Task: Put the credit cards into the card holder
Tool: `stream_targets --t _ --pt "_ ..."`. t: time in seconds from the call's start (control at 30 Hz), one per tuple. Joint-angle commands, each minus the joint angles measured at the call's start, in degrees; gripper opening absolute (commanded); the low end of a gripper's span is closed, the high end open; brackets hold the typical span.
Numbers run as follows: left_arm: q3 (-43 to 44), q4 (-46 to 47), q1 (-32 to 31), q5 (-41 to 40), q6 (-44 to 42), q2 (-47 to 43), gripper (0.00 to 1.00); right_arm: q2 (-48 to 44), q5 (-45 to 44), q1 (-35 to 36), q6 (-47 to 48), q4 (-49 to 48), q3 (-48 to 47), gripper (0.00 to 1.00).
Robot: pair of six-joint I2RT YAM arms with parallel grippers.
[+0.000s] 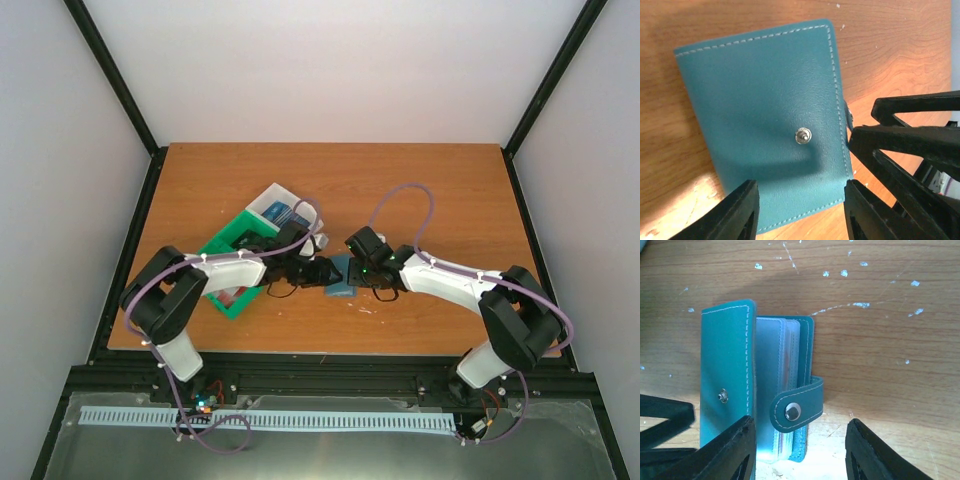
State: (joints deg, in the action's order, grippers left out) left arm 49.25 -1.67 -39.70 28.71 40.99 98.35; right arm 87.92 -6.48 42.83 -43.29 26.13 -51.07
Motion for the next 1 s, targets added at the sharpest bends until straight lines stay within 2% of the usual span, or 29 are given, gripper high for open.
stream_targets --t 0.0,0.13,0.3,0.63,0.77,0.97 --pt "2.3 -3.9 -0.3 -4.9 -1.3 -4.6 0.52 -1.7 0.7 -0.3 0.4 0.0 -0.4 0.50" --pt "1.9 -5.6 -0.2 -9.2 -1.1 -5.9 0.57 -3.2 0.2 -0.4 0.6 0.9 -0.3 0.50" --pt "1.8 -5.5 -0.2 -11.4 -0.1 -4.7 0.58 -2.9 -0.4 -0.5 1.9 3.3 -2.0 0.50" --pt "1.2 -4.2 -0.2 -12.9 1.4 -0.8 0.57 2.1 0.3 -0.5 5.0 5.4 -6.8 0.50" --pt "2.5 -4.6 -0.2 -11.9 1.8 2.3 0.53 4.2 -1.2 -0.5 4.7 7.0 -8.1 0.50" --pt "2.1 -3.8 -0.2 -11.3 2.1 4.1 0.50 5.4 -2.8 -0.5 4.7 7.8 -7.8 0.43"
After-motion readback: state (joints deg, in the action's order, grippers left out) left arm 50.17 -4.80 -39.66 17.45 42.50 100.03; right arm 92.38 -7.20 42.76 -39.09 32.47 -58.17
